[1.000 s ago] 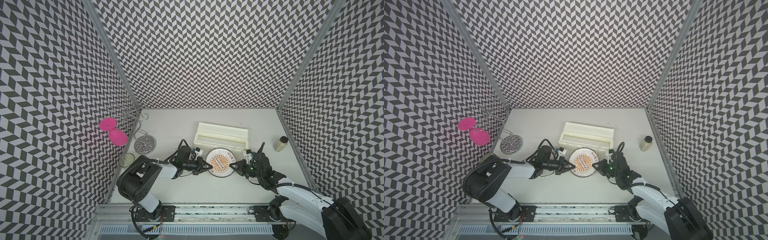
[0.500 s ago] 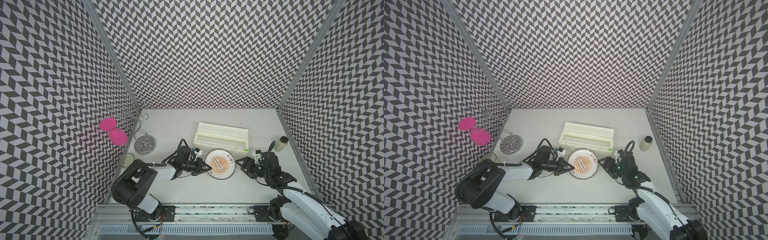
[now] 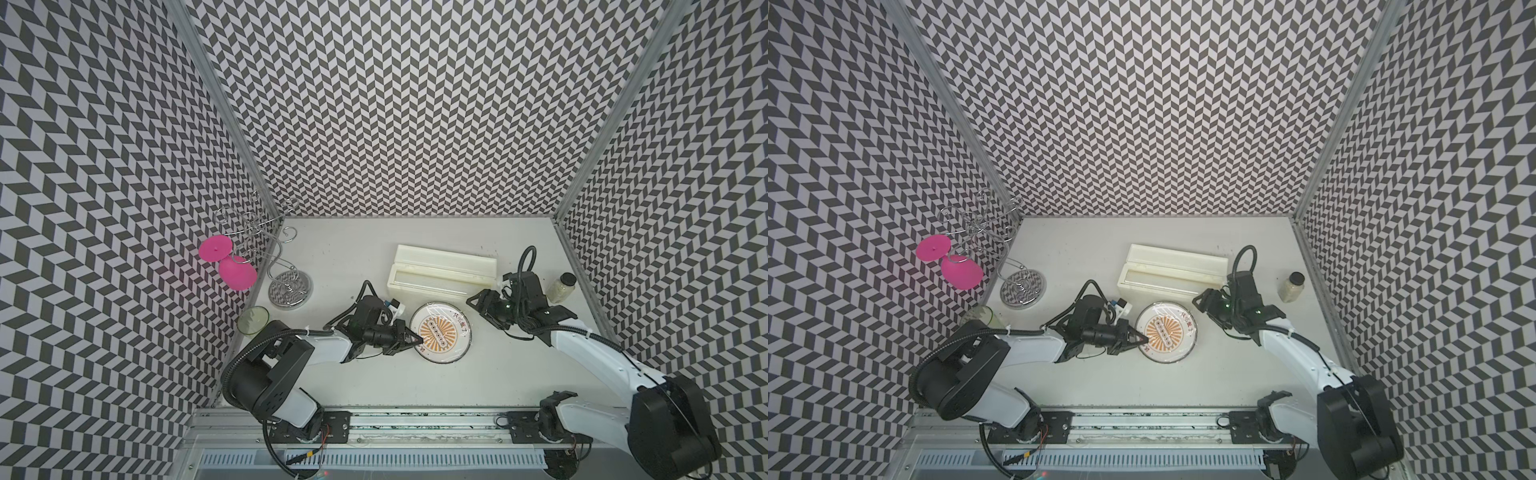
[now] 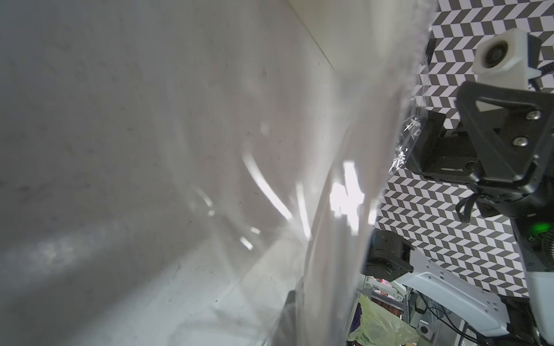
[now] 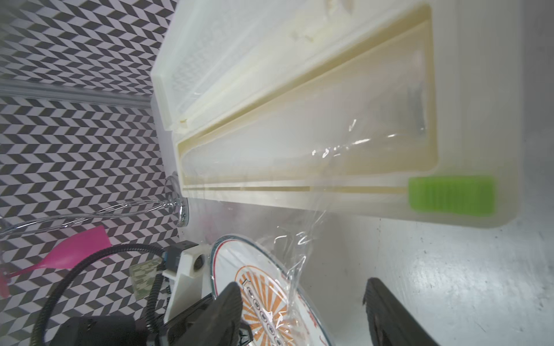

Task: Wrap the plate with plastic wrap
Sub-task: Cover the plate with plastic wrap.

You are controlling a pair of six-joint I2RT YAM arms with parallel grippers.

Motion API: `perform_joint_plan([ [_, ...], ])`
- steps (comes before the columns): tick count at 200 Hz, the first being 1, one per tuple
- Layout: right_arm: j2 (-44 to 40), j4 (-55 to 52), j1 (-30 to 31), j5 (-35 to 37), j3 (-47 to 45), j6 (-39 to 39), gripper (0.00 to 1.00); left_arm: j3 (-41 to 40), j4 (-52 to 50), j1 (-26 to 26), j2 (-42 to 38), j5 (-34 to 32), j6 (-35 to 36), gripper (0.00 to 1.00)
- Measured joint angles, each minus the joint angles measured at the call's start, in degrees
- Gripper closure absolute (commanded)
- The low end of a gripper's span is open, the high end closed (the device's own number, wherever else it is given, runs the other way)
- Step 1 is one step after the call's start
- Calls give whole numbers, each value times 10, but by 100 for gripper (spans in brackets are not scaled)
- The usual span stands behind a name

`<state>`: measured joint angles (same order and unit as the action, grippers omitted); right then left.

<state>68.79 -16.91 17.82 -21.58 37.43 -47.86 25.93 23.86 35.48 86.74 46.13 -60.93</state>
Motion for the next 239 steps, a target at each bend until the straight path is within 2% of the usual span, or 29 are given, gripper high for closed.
perform_joint_plan([
  [38,24,-5,0,28,-27,36,46,0,0,1,0,0,0,100],
  [81,23,-37,0,88,-51,85,47,-9,-21,2,-3,-2,1,100],
  [126,-73,-99,-1,58,-43,93,44,-17,-32,1,-40,-2,6,100],
  [151,-137,-99,9,-13,-61,57,36,-17,-32,1,-53,-2,5,100],
  [188,-190,-93,73,-82,-131,-31,36,-17,-39,1,-54,-2,4,100],
  [239,-170,-4,134,-97,-160,-111,47,-14,-53,1,-54,-4,4,100],
])
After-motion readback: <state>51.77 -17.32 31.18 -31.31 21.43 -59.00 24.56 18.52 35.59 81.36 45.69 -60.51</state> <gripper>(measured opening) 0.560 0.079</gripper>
